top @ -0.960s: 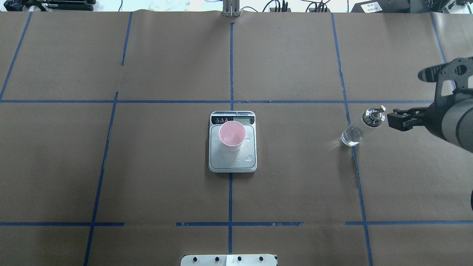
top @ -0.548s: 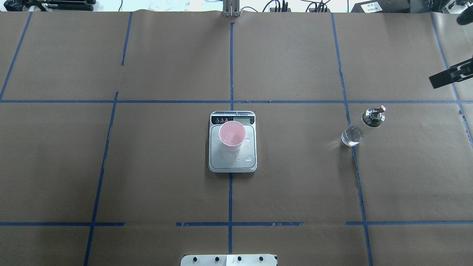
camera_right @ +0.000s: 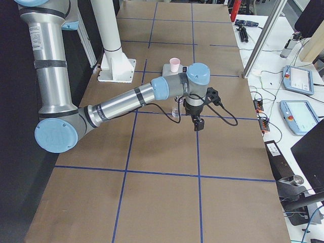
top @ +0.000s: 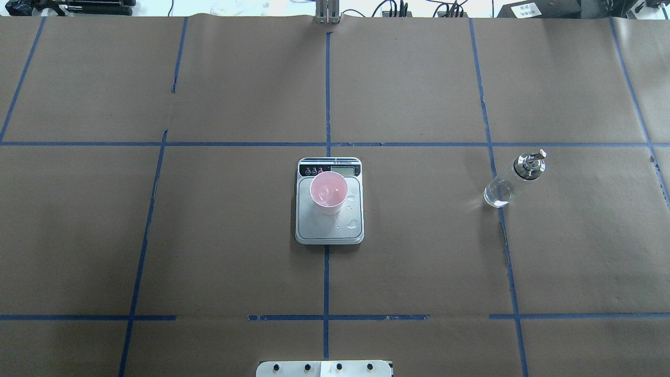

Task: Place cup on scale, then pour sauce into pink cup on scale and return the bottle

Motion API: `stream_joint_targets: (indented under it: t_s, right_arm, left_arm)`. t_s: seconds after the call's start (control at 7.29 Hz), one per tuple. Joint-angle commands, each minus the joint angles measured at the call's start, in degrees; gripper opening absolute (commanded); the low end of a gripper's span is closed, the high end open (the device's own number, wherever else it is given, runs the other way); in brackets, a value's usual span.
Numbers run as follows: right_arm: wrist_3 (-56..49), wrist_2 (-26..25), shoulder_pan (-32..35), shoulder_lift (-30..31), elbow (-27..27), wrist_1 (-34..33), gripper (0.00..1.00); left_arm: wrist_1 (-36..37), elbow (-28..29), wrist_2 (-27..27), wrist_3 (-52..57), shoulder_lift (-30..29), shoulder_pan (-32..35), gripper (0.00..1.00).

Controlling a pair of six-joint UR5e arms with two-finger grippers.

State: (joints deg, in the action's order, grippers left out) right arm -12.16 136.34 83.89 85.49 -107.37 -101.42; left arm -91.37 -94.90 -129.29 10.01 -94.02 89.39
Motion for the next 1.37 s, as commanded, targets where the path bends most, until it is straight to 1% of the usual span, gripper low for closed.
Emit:
stream_joint_targets:
  t_s: [0.0, 0.14, 0.27, 0.41, 0.55, 0.82, 0.96, 1.1, 1.23]
  right_arm:
    - [-1.3, -1.0, 1.0, 1.8, 3.6, 0.2, 1.0]
    - [-0.2, -2.5, 1.0, 2.1, 3.5, 0.1, 1.0]
    - [-0.2, -4.2, 1.0, 2.6, 3.7, 0.1, 1.0]
    - [1.4, -5.8, 1.0, 2.7, 5.7, 0.1, 1.0]
    - [2.0, -5.4, 1.0, 3.2, 8.4, 0.1, 1.0]
    - [2.1, -4.9, 2.4, 4.4, 8.6, 0.2, 1.0]
    - [2.1, -2.2, 3.3, 4.8, 9.4, 0.2, 1.0]
    - [2.0, 2.1, 5.4, 4.9, 13.7, 2.8, 1.0]
    - [2.0, 2.3, 6.0, 4.9, 17.7, 9.2, 1.0]
  left_arm:
    - [1.4, 4.1, -0.3, 1.2, 1.1, 0.5, 1.0]
    - [1.6, 6.7, -0.3, 6.5, 1.2, 2.1, 1.0]
    - [1.8, 8.5, -0.3, 8.8, 1.1, 3.6, 1.0]
    - [3.6, 8.5, -0.3, 8.8, 1.2, 3.6, 1.0]
    - [4.4, 8.3, -0.5, 8.8, 1.2, 3.6, 1.0]
    - [4.4, 8.4, -0.5, 8.7, 1.4, 3.6, 1.0]
    - [4.4, 8.3, -0.5, 8.7, 1.4, 3.6, 1.0]
    - [4.4, 8.2, -0.5, 8.7, 1.4, 3.6, 1.0]
    - [4.2, 8.2, -0.5, 8.7, 1.3, 3.6, 1.0]
